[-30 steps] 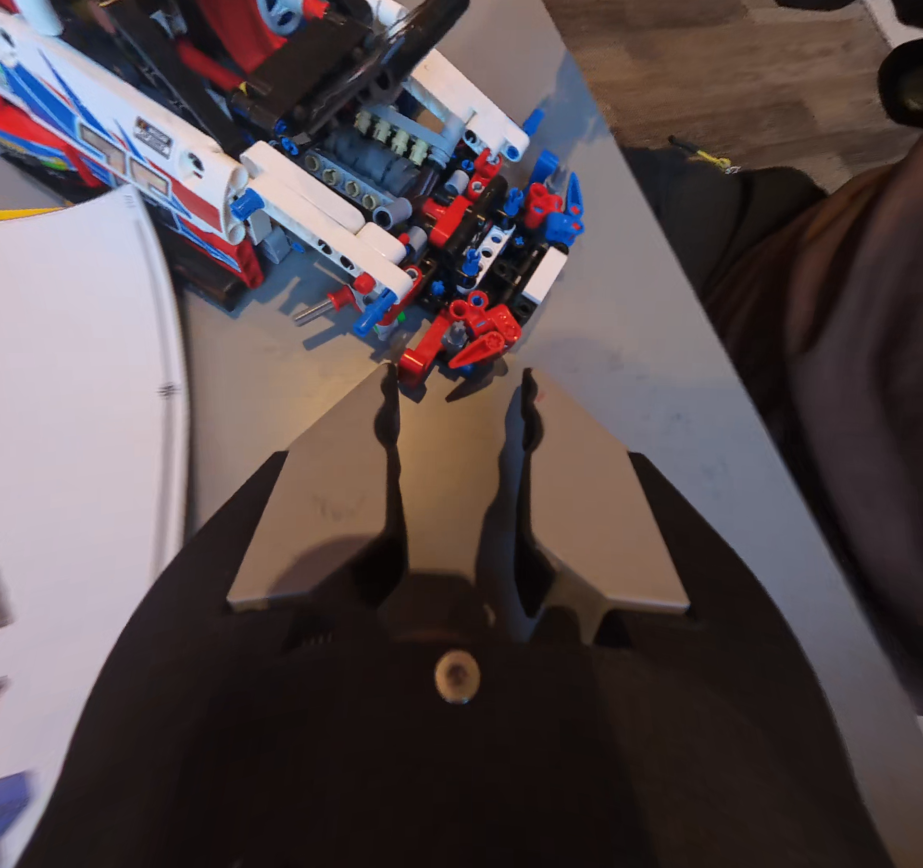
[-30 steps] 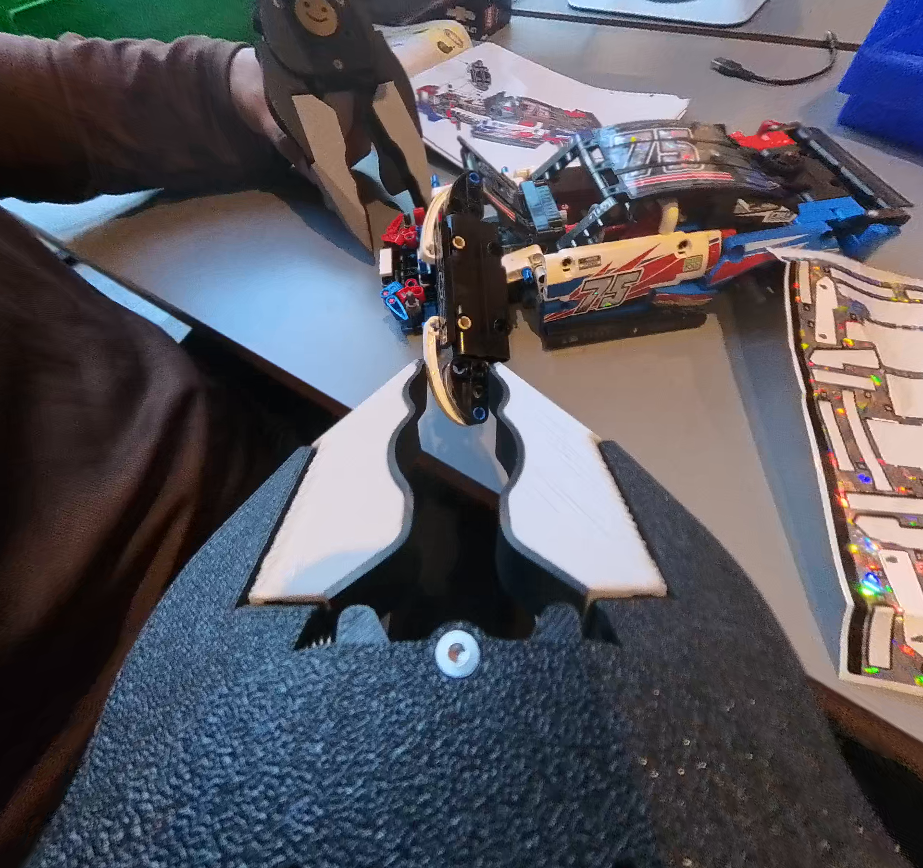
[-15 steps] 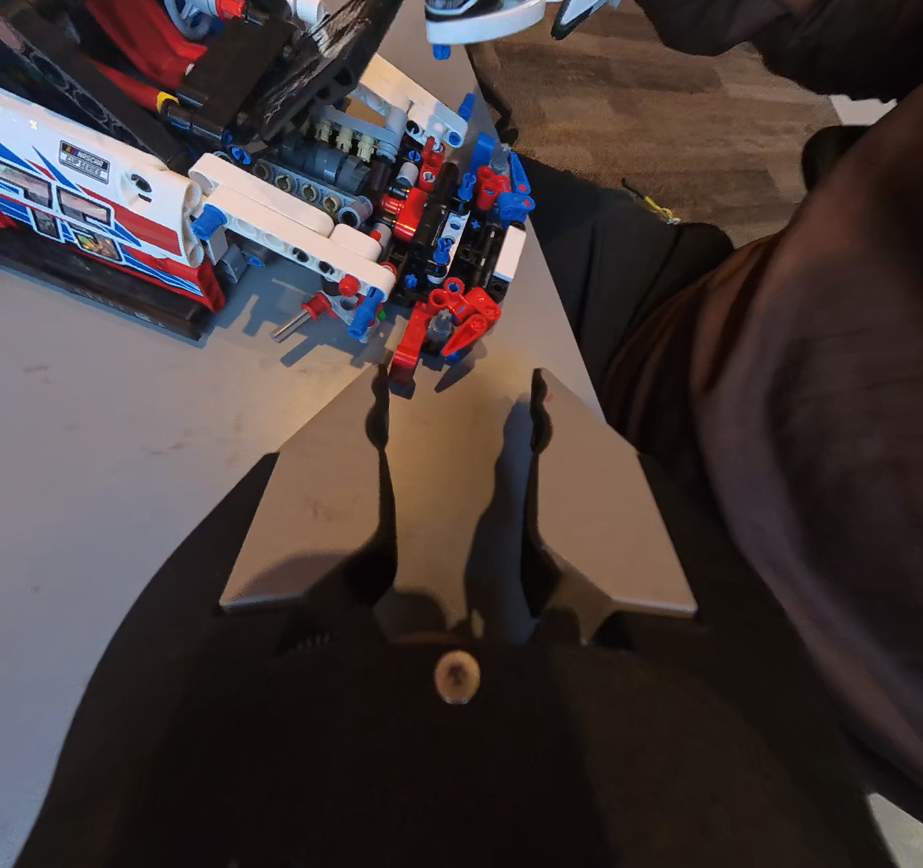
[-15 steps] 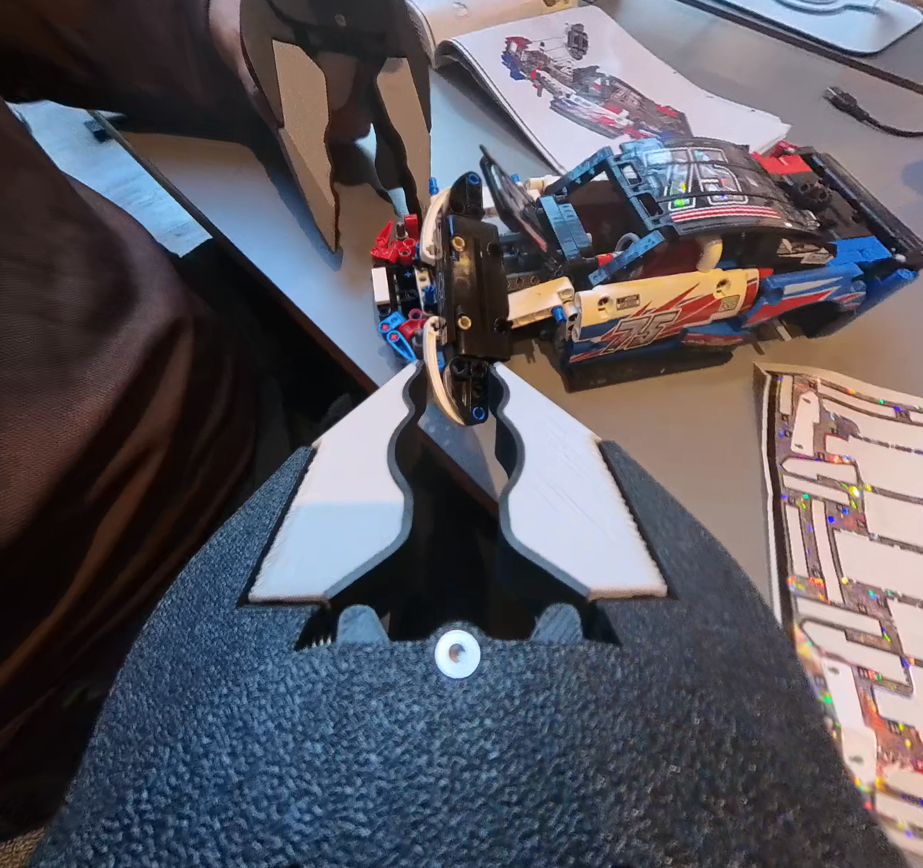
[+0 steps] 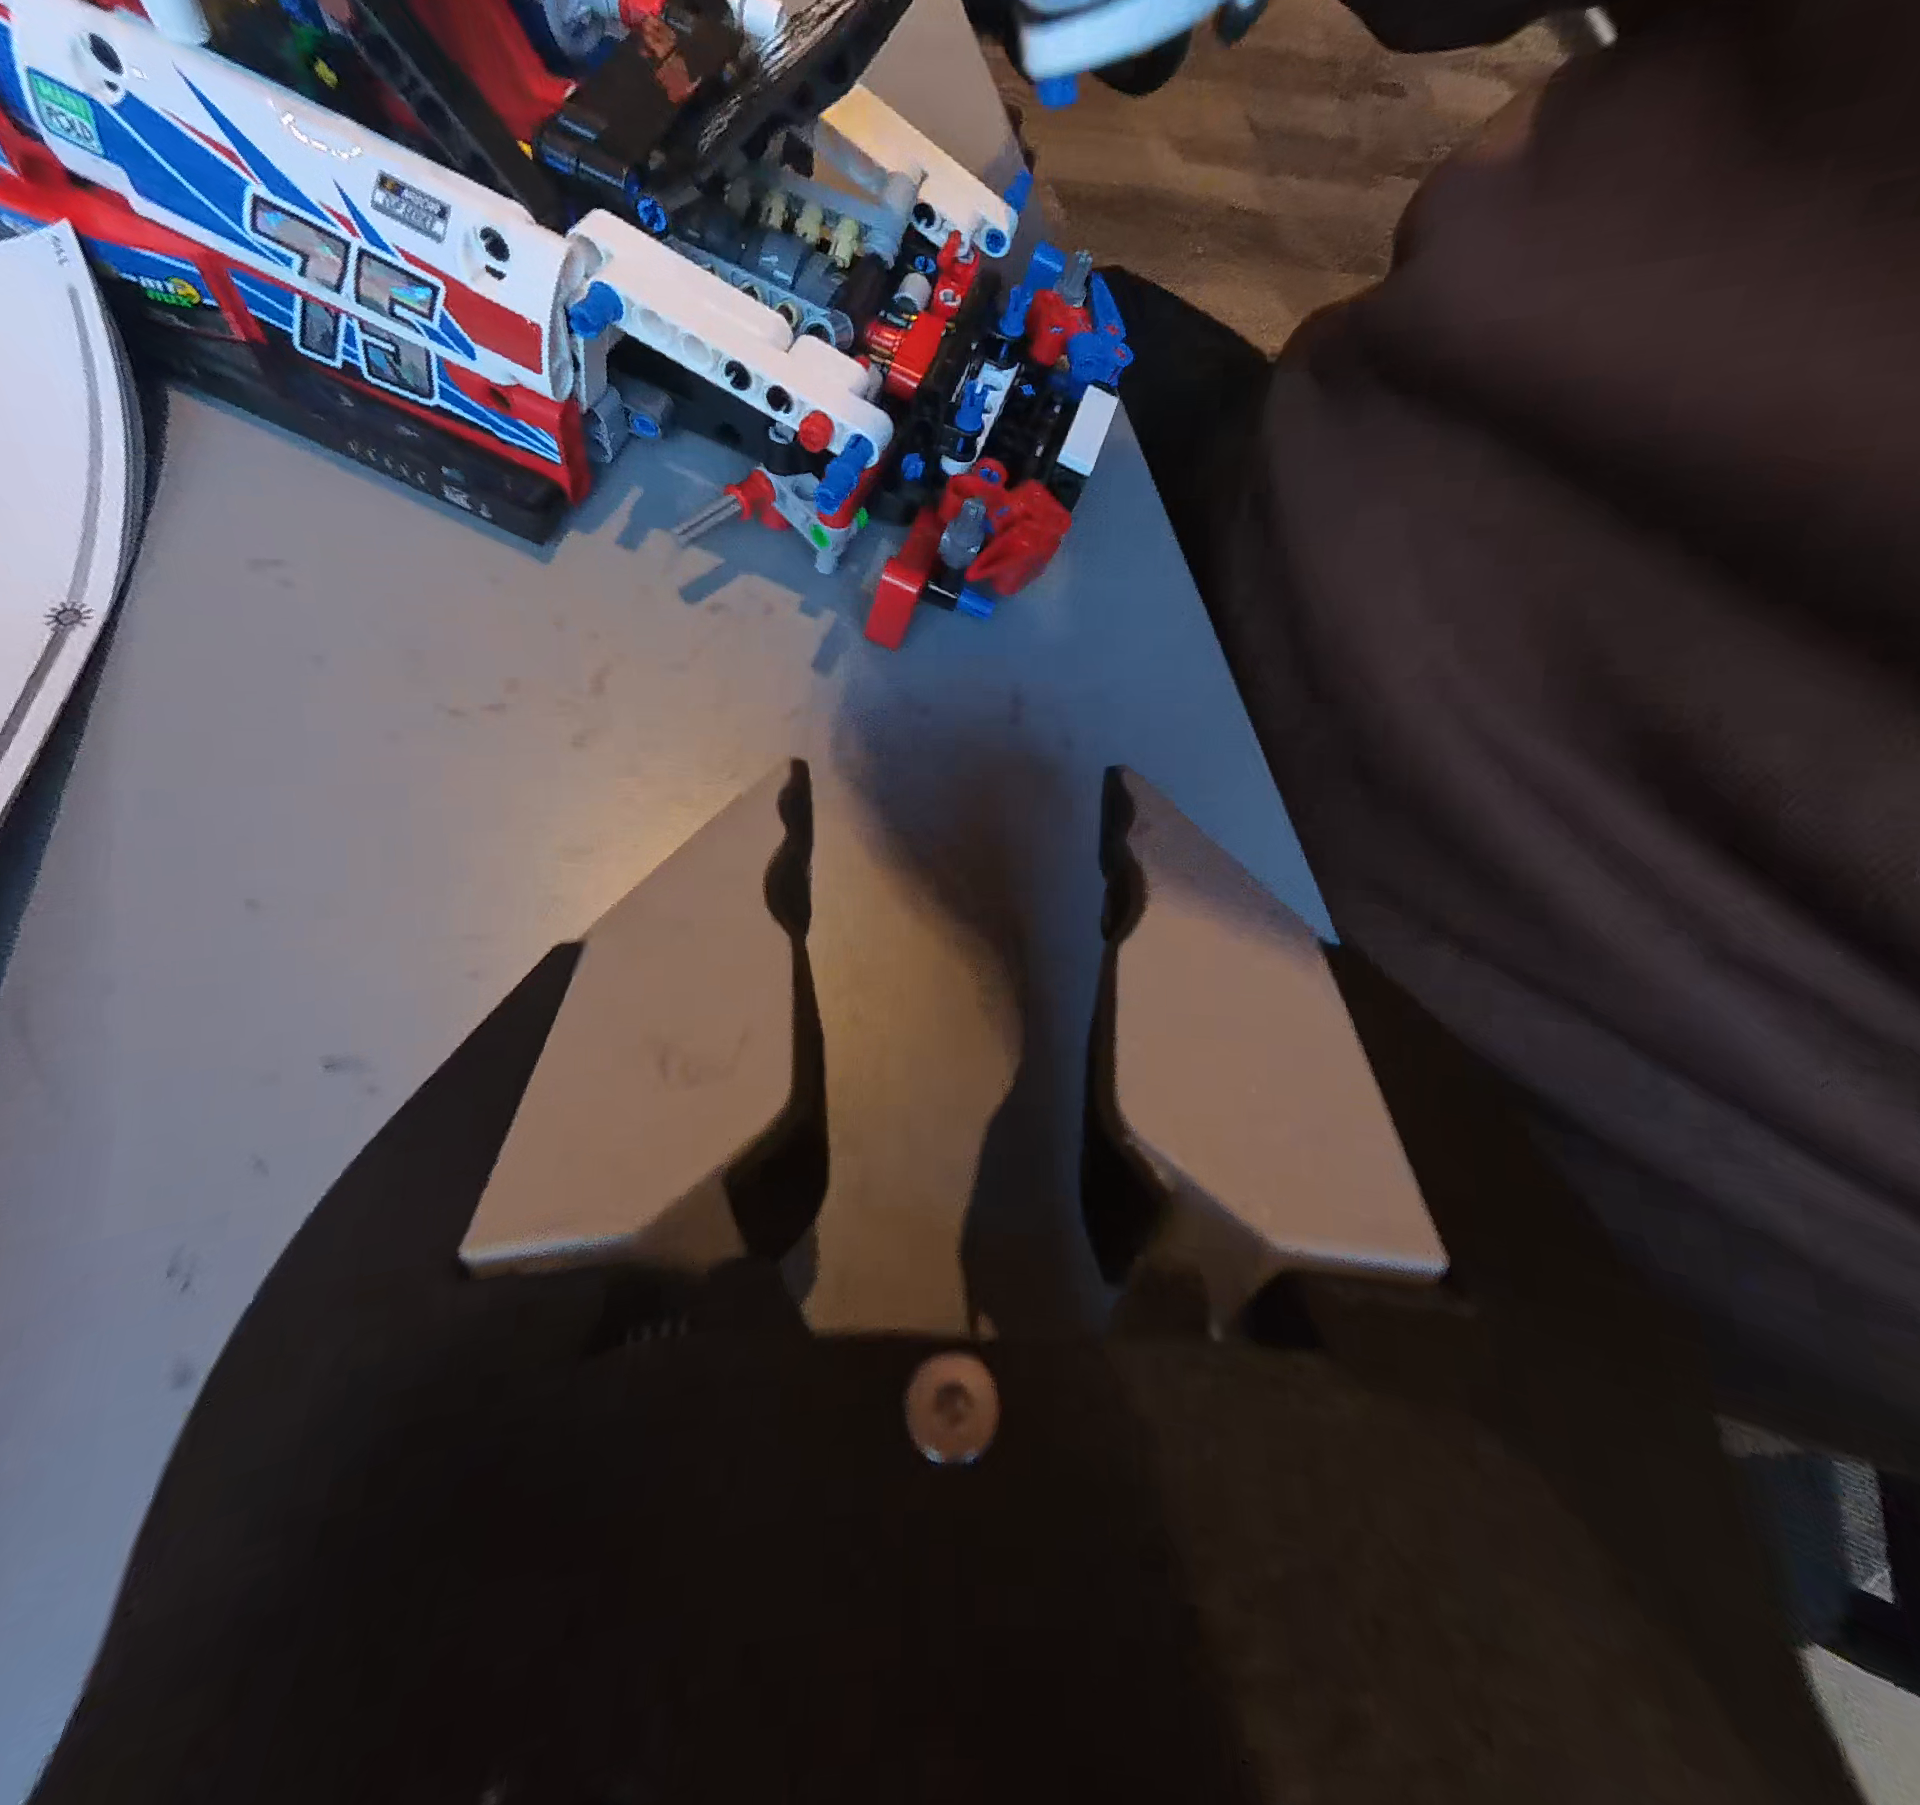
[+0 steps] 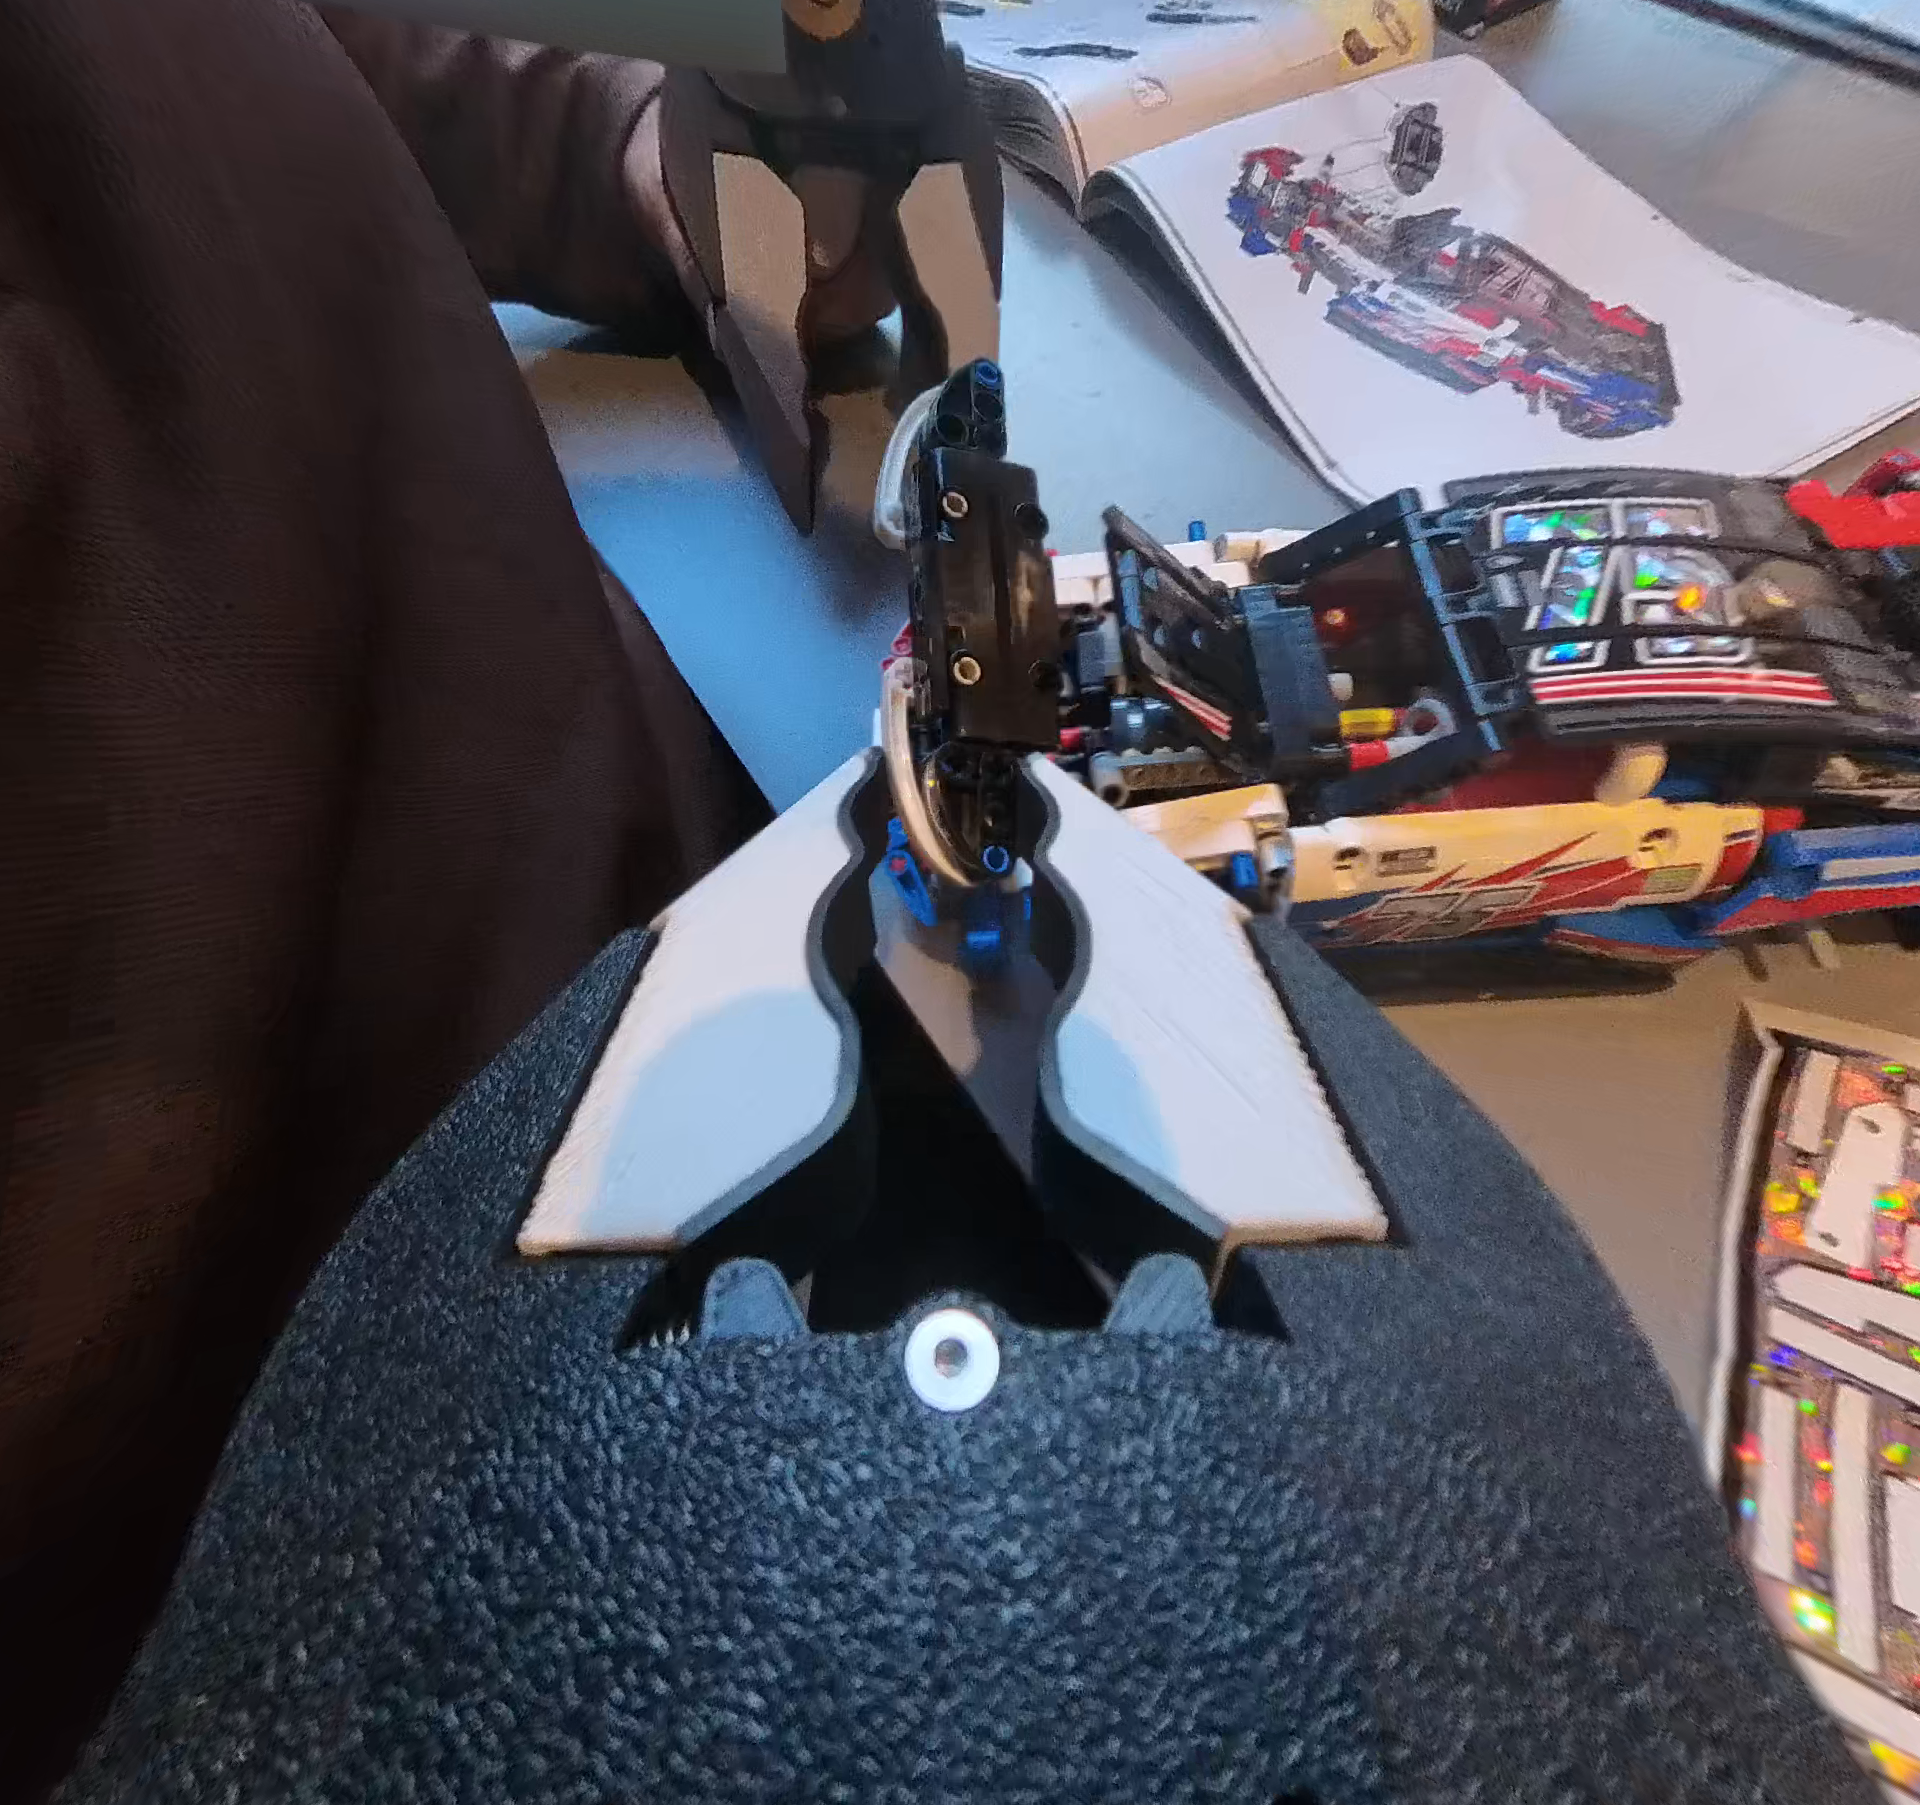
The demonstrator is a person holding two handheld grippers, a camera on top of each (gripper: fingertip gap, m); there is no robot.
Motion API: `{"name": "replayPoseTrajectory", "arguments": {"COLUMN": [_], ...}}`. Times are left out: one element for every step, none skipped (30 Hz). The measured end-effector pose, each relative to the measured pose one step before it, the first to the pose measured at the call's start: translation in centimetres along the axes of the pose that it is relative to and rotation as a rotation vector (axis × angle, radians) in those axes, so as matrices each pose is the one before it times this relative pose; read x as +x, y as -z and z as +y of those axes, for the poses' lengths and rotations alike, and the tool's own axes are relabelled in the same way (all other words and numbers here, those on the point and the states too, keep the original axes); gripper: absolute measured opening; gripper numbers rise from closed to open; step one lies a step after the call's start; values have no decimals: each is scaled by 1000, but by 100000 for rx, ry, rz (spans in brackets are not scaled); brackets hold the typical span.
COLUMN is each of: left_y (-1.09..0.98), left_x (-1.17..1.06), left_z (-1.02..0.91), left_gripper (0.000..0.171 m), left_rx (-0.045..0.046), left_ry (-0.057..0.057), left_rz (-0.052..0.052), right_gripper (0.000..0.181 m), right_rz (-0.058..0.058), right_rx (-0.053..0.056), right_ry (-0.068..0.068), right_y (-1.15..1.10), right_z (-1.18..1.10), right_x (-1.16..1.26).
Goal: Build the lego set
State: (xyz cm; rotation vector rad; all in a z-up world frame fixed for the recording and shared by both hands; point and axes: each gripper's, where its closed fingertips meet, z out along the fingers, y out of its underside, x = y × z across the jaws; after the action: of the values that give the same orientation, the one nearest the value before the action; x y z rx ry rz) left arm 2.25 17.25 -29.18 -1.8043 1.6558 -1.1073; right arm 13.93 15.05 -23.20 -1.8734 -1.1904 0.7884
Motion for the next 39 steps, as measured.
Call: {"name": "replayPoseTrajectory", "arguments": {"left_y": [-42,17,25,-17,8,2,83,135,108,13,-49,-76,-162,-252,-300,-306,-280,-266,-256,-263,-244,-235,-256,-235,-163,-86,-53,-79,-134,-182,-184,67,9,-34,-18,-26,-53,2,47], "left_x": [-111,-33,-19,145,147,19,-91,101,210,148,473,520,224,236,59,-280,-54,62,7,30,-38,-430,-390,-81,-18,87,88,65,-3,-79,-118,-24,-81,13,2,30,1,24,46], "left_z": [54,20,-39,-18,-2,-203,-594,-1038,-1015,-648,-637,-606,-370,-66,54,-37,-215,-314,-287,-189,-128,96,234,250,133,-3,-34,36,182,293,341,-153,33,68,-38,-45,73,19,-6], "left_gripper": [57,57,54,49,48,48,46,42,35,29,32,32,33,39,44,44,46,44,43,41,36,30,24,22,22,24,25,26,26,24,23,22,22,22,22,21,21,21,21], "left_rx": [-382,-24,257,-56,-183,945,3225,5596,4482,153,-1305,-1578,-2775,-4212,-4302,-2455,-353,998,1103,716,701,-133,-647,-733,17,895,1026,381,-579,-1218,-1500,1416,-136,-362,314,179,-571,-326,-181], "left_ry": [733,471,93,-620,-1464,-2126,-2411,-2449,-1683,-471,-1160,-2466,-2510,-2087,-1919,-1906,-2094,-1417,-292,227,137,-21,195,751,1136,914,744,799,684,195,-366,-613,-155,-391,-609,-436,-391,-602,-814], "left_rz": [-328,-24,278,747,125,-1350,-2433,-1668,-785,-365,2267,2766,1555,2599,1788,-670,514,1262,1176,1588,1321,-1104,-512,1599,1584,1589,1231,849,501,-236,-715,-353,-580,-100,-295,-128,-182,-72,-82], "right_gripper": [23,24,24,24,24,24,24,24,23,24,24,24,24,23,23,23,23,23,23,23,23,23,23,23,23,23,23,23,23,23,23,23,23,23,24,24,24,24,25], "right_rz": [-1105,-418,202,953,2655,3582,2896,1909,727,-344,-63,316,304,743,1066,561,798,1729,1285,674,862,1245,908,50,-392,-463,-500,-235,81,-129,-178,795,463,34,118,-433,-699,-575,-1127], "right_rx": [-686,114,-206,-1287,-1917,-1836,-791,568,855,476,463,530,67,-299,-963,-1747,-1756,-1739,-2121,-1721,-1193,-1491,-1032,-16,102,230,188,-5,-410,-870,-656,707,1106,1054,673,286,174,963,2470], "right_ry": [-689,632,1326,1656,2209,2657,2540,1470,-168,-1104,-987,-267,547,1219,1245,976,1122,975,445,417,726,896,830,143,-360,-375,-279,24,292,138,-204,-229,-792,-1425,-1076,-765,-1566,-2522,-2895], "right_y": [-116,-84,-124,-185,-228,-207,-172,-152,-199,-252,-237,-219,-192,-193,-202,-222,-187,-166,-143,-112,-94,-86,-43,5,31,27,-21,-54,-106,-174,-167,-8,21,-3,32,58,99,163,224], "right_z": [94,38,181,424,554,483,231,-84,-242,-289,-299,-306,-223,-135,12,141,189,231,268,209,119,192,162,40,46,85,142,145,171,241,182,-32,-42,-31,34,117,166,59,-164], "right_x": [-458,-431,-368,-220,49,188,68,-21,-87,-147,-87,-30,-62,0,57,3,14,149,95,-24,1,109,121,48,29,19,-28,-74,-78,-120,-122,49,68,43,53,-41,-8,51,-14]}}
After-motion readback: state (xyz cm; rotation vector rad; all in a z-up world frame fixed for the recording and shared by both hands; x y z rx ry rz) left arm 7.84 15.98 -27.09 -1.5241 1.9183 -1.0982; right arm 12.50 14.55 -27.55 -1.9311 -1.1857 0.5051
